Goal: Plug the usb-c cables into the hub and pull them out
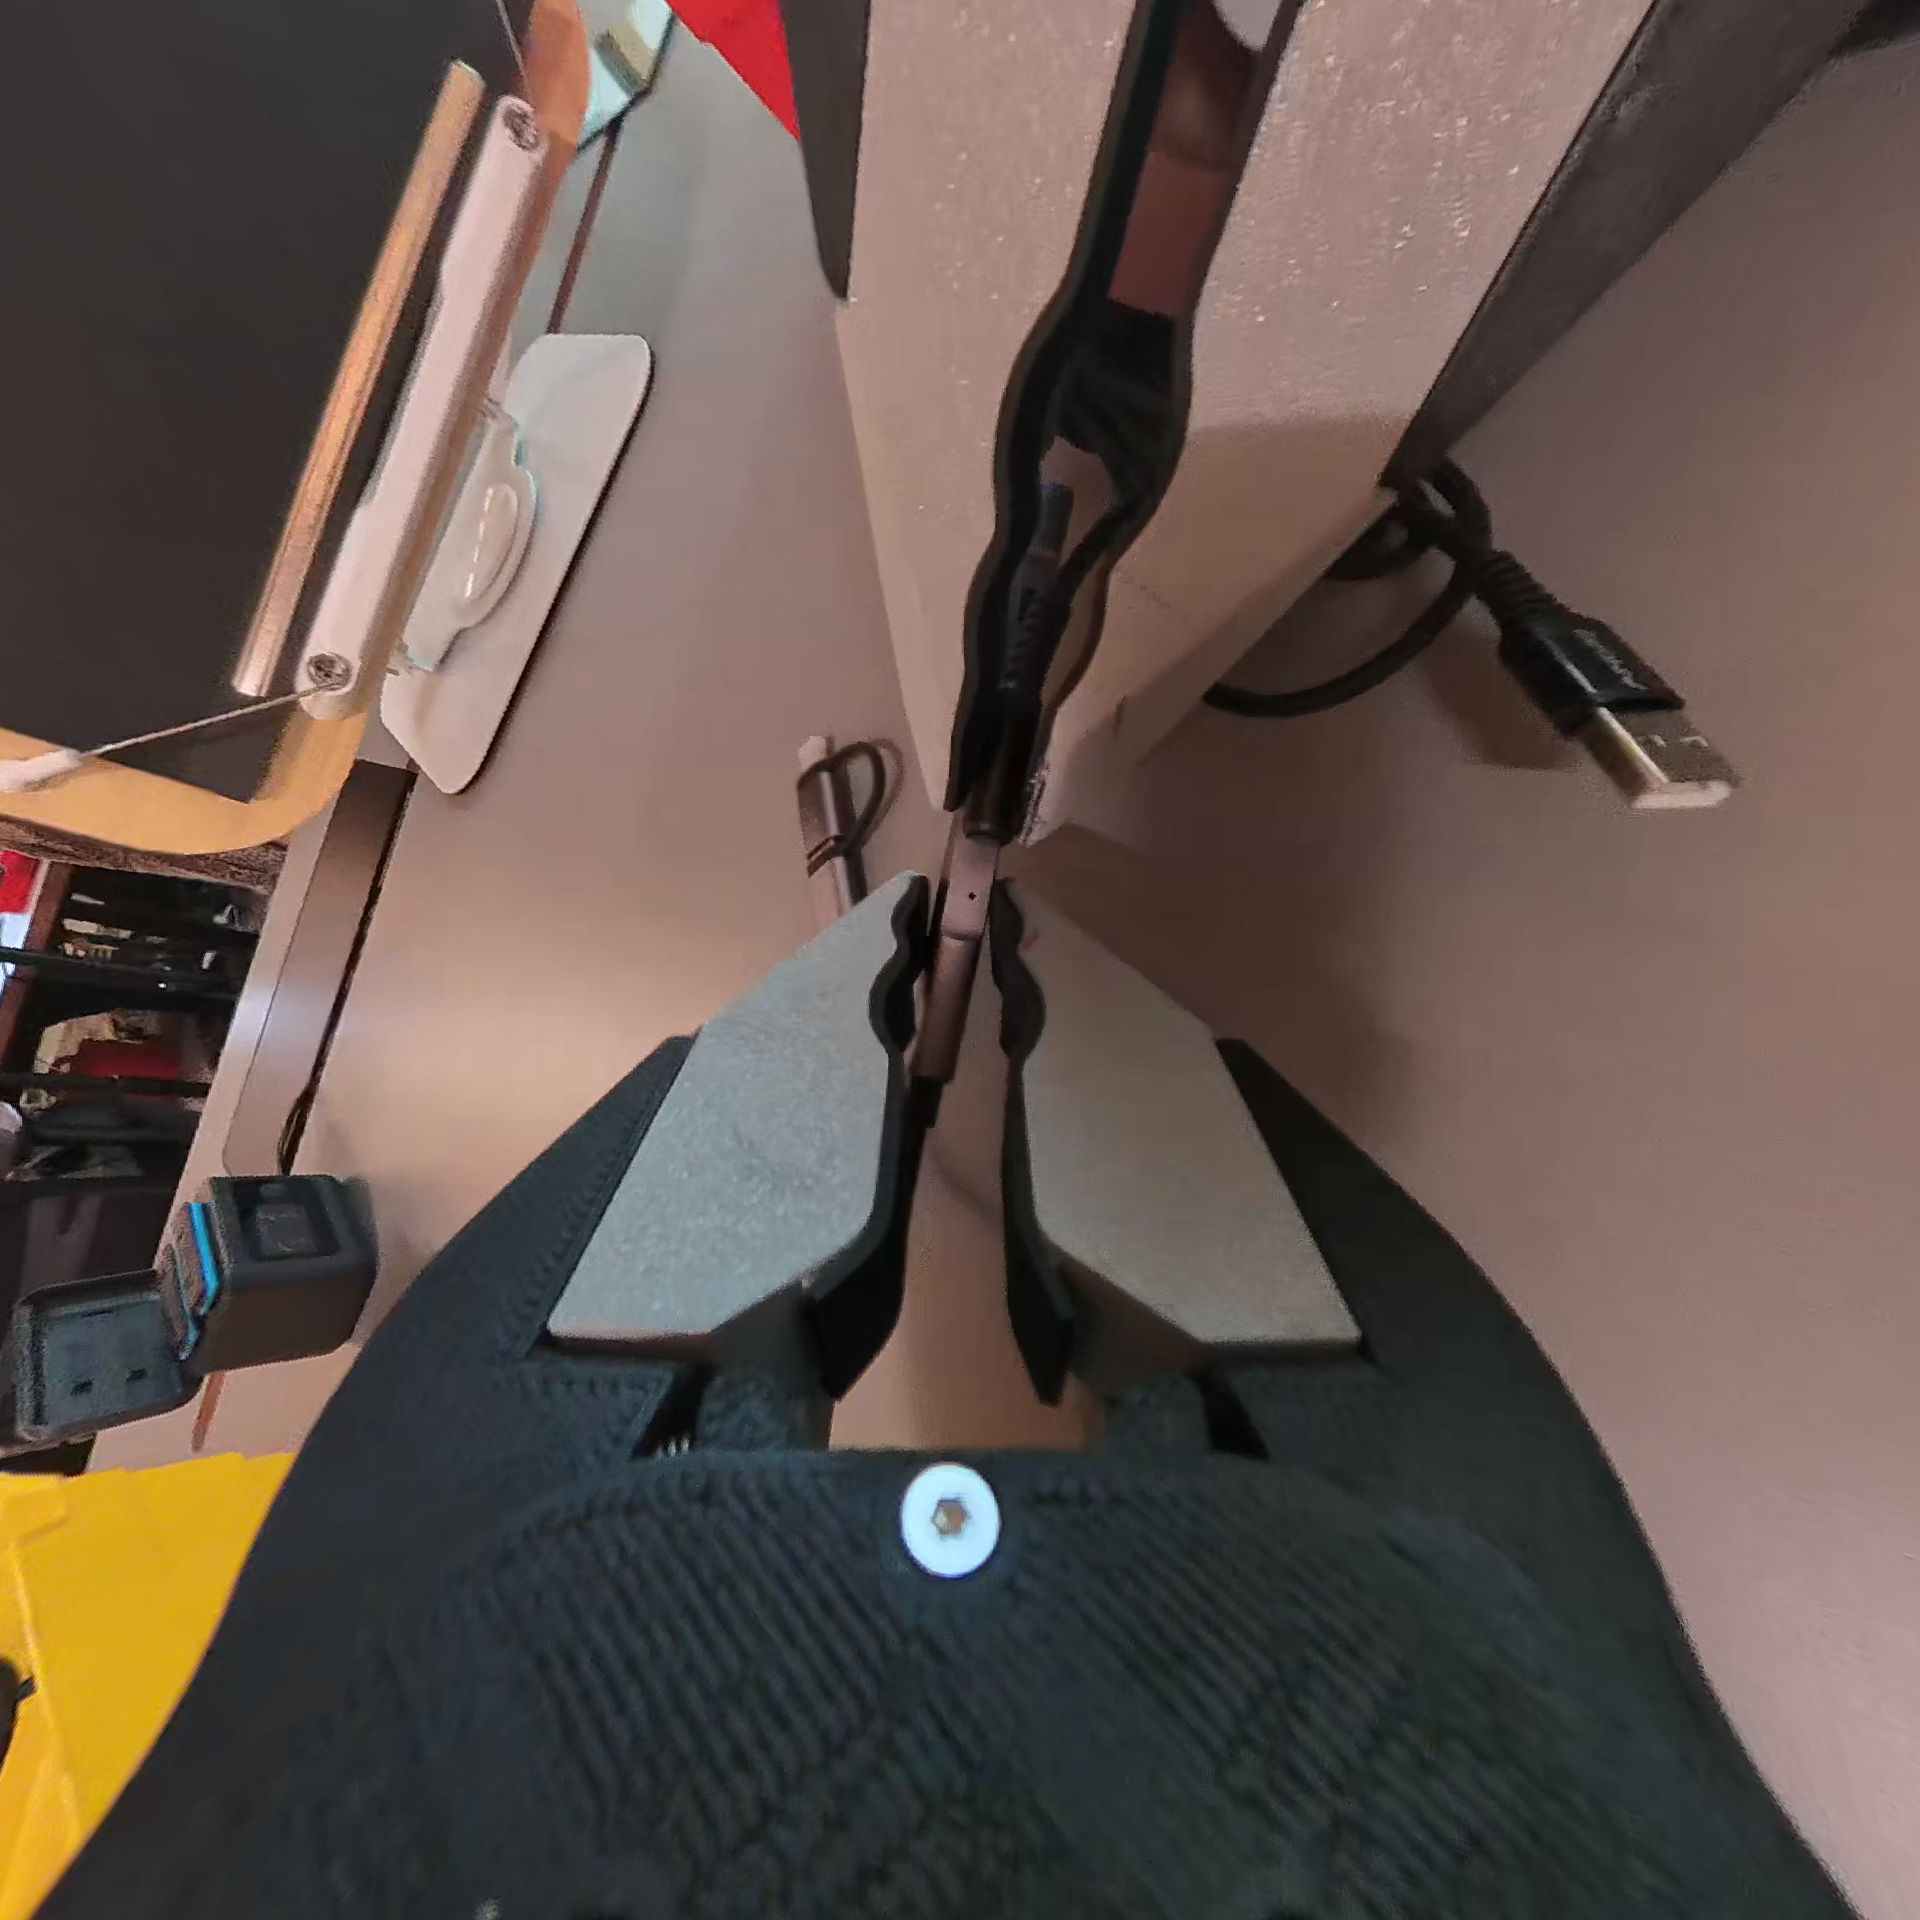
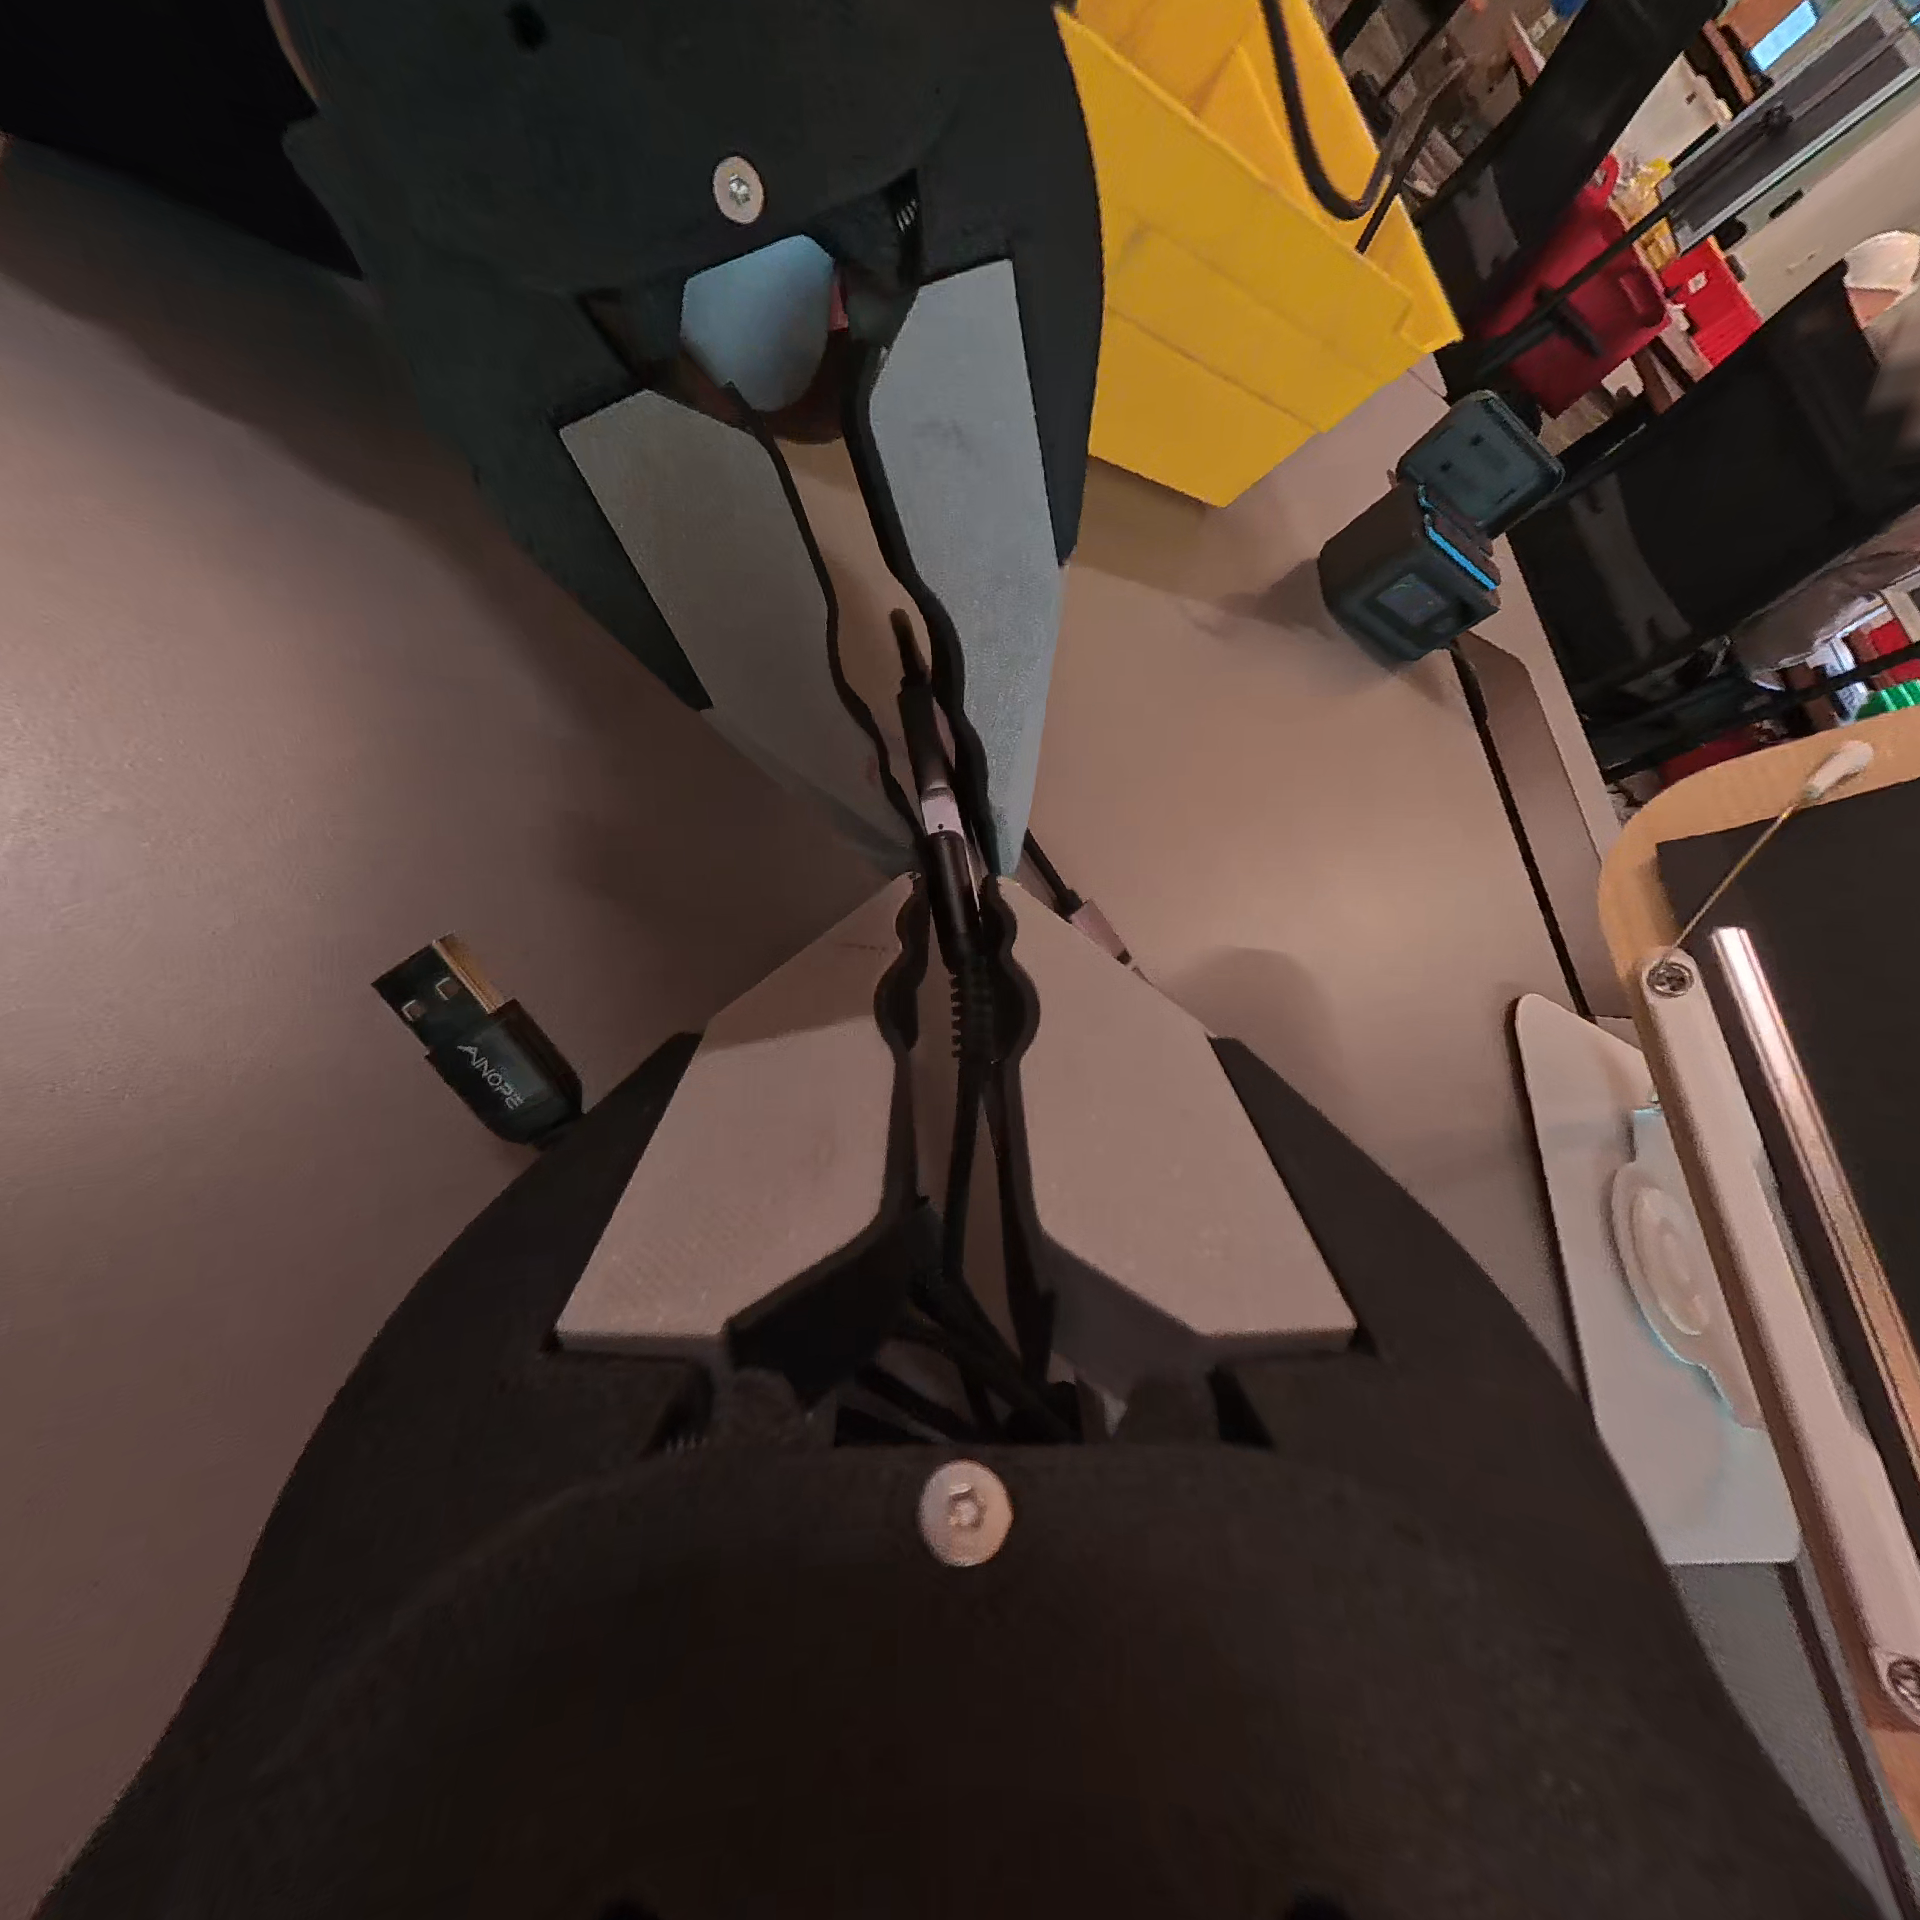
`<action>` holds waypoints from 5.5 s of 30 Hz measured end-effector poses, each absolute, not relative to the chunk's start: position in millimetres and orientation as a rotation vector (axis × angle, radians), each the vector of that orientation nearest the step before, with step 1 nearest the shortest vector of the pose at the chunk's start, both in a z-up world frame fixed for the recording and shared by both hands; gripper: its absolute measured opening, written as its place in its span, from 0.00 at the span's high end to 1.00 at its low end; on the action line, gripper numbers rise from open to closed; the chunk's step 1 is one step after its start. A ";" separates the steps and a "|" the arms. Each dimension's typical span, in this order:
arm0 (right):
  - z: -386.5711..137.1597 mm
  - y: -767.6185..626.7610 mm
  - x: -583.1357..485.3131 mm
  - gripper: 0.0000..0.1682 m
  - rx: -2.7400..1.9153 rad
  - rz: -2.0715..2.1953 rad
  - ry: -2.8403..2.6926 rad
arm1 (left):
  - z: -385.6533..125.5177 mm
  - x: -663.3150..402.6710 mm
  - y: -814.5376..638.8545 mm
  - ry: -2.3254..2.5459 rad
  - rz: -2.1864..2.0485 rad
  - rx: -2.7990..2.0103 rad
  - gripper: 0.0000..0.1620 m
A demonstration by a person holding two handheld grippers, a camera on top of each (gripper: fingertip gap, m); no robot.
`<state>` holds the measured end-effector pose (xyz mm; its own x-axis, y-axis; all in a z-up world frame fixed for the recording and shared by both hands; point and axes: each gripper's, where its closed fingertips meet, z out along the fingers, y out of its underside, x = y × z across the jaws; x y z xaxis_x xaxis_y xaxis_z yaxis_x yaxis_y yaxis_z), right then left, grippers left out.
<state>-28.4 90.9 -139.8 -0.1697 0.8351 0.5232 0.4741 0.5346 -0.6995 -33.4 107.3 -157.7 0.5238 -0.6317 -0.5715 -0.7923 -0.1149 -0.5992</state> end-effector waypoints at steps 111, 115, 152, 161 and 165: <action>-102.6 110.4 -40.7 0.94 -1.804 2.117 -0.876 | -105.1 -50.4 140.6 1.043 1.169 -1.231 0.96; -109.3 110.2 -39.3 0.96 -1.848 2.120 -0.885 | -111.2 -49.9 144.2 1.070 1.183 -1.231 0.95; -106.7 95.2 -23.8 0.95 -1.799 2.175 -1.112 | -104.3 -29.3 129.4 1.203 1.192 -0.974 0.96; -103.9 112.0 -30.9 0.95 -1.796 2.196 -0.867 | -103.3 -35.9 139.0 1.153 1.261 -1.034 0.96; -104.3 117.4 -31.4 0.95 -1.794 2.192 -0.802 | -104.4 -37.1 141.8 1.145 1.263 -1.059 0.96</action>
<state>-31.4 117.4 -104.3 -0.2450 0.4746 -0.8454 0.1826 -0.8338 -0.5210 -37.1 141.8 -104.4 -0.0261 0.1426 -0.9894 -0.9987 0.0406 0.0322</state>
